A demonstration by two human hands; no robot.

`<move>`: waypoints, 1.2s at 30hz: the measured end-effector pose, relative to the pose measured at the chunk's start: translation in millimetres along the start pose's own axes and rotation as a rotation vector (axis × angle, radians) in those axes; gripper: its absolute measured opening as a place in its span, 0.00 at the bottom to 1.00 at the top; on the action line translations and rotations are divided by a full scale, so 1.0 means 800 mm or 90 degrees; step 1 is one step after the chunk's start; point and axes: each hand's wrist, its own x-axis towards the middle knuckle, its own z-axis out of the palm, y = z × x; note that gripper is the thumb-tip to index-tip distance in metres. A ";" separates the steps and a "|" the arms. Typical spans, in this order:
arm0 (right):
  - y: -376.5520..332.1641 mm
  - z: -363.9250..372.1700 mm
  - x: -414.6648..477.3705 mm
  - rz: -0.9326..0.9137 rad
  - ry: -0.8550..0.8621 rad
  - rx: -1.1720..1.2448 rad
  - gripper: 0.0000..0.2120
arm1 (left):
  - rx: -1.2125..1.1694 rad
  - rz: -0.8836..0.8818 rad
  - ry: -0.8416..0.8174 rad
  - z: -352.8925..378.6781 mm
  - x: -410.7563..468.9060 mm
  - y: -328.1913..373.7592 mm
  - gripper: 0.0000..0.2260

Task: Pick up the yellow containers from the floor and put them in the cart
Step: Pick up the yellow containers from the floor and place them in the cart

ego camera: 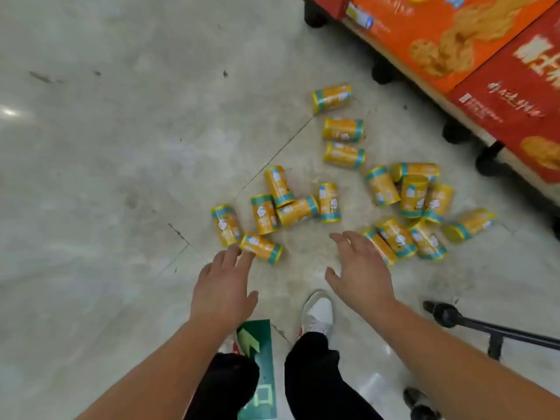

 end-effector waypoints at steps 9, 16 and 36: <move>0.030 0.204 0.254 -0.135 0.009 -0.205 0.39 | 0.119 0.116 -0.060 0.259 0.213 -0.063 0.35; 0.051 0.292 0.318 -0.199 0.104 -0.269 0.35 | 0.209 0.245 0.069 0.330 0.258 -0.094 0.31; -0.066 -0.140 0.041 0.040 0.209 0.306 0.35 | -0.369 -0.020 0.157 -0.113 0.035 0.040 0.35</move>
